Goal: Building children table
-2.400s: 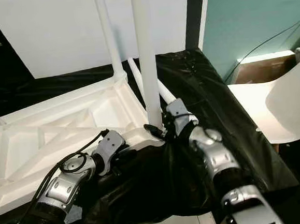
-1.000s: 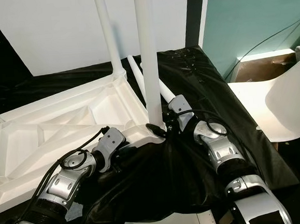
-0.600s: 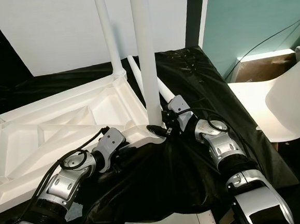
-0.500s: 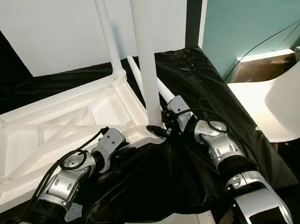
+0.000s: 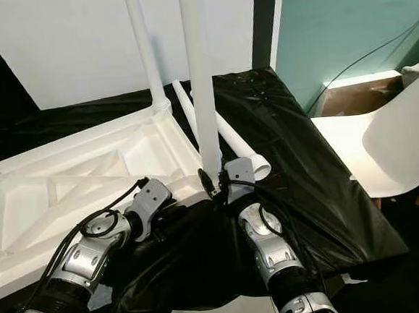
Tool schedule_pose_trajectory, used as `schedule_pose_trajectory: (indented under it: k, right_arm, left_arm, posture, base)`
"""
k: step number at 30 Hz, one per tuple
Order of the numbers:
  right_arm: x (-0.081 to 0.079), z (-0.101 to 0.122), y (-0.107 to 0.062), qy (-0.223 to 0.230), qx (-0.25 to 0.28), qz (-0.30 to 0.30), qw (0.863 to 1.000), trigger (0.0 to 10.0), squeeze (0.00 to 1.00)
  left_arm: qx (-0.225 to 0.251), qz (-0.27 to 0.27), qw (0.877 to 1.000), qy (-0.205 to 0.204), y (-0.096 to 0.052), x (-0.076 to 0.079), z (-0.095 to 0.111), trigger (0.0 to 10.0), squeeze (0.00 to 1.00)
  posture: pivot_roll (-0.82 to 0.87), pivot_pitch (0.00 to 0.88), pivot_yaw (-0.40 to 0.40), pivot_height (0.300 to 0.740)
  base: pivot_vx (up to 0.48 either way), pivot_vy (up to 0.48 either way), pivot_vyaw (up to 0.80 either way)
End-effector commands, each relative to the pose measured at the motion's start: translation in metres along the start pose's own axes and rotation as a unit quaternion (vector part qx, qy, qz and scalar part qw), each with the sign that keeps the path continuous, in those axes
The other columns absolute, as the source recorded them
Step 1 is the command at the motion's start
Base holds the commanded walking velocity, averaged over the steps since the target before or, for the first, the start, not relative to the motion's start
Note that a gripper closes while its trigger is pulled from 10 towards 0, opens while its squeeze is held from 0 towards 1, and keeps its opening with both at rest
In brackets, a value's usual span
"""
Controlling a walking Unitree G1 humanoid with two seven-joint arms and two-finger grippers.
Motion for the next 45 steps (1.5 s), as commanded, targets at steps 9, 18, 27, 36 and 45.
schedule_pose_trajectory:
  k: [9, 18, 27, 36, 45]
  right_arm:
    - [0.026, 0.015, 0.015, -0.052, -0.025, 0.056, 0.997, 10.0, 0.00]
    - [0.030, 0.018, 0.012, -0.094, -0.076, 0.189, 0.974, 10.0, 0.00]
    - [0.039, 0.003, 0.001, -0.134, -0.171, 0.271, 0.938, 0.0, 0.00]
    - [0.026, -0.021, -0.001, -0.110, -0.191, 0.218, 0.951, 0.0, 0.00]
    - [-0.009, -0.036, -0.017, -0.036, -0.115, 0.086, 0.989, 0.0, 0.00]
  left_arm:
    - [-0.058, -0.064, 0.996, -0.032, 0.005, 0.031, -0.034, 10.0, 0.00]
    - [-0.057, -0.064, 0.996, -0.033, 0.005, 0.031, -0.034, 10.0, 0.00]
    - [-0.056, -0.062, 0.996, -0.033, 0.003, 0.031, -0.033, 10.0, 0.00]
    - [-0.056, -0.061, 0.996, -0.034, 0.003, 0.031, -0.033, 10.0, 0.00]
    - [-0.058, -0.061, 0.996, -0.035, 0.002, 0.031, -0.034, 10.0, 0.00]
  posture:
    - [-0.01, 0.000, 0.027, 0.740]
    - [-0.01, 0.000, 0.027, 0.740]
    - [0.00, 0.000, 0.025, 0.740]
    - [0.00, 0.000, 0.020, 0.740]
    - [0.01, 0.000, 0.024, 0.740]
  base:
    - [0.000, 0.000, 0.00]
    - [0.000, 0.000, 0.00]
    - [0.000, 0.000, 0.00]
    - [0.000, 0.000, 0.00]
    - [0.000, 0.000, 0.00]
Point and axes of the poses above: a point about 5 cm out from each wrist's last joint towards the gripper, its own y axis pointing out of the wrist towards the gripper, its own z axis along the axis of the wrist's last joint, x = y × z, the point moved 3 cm from there along y, pointing out of the wrist towards the gripper, and after that the axes turned 7 degrees about y, right-handed, at the moved point
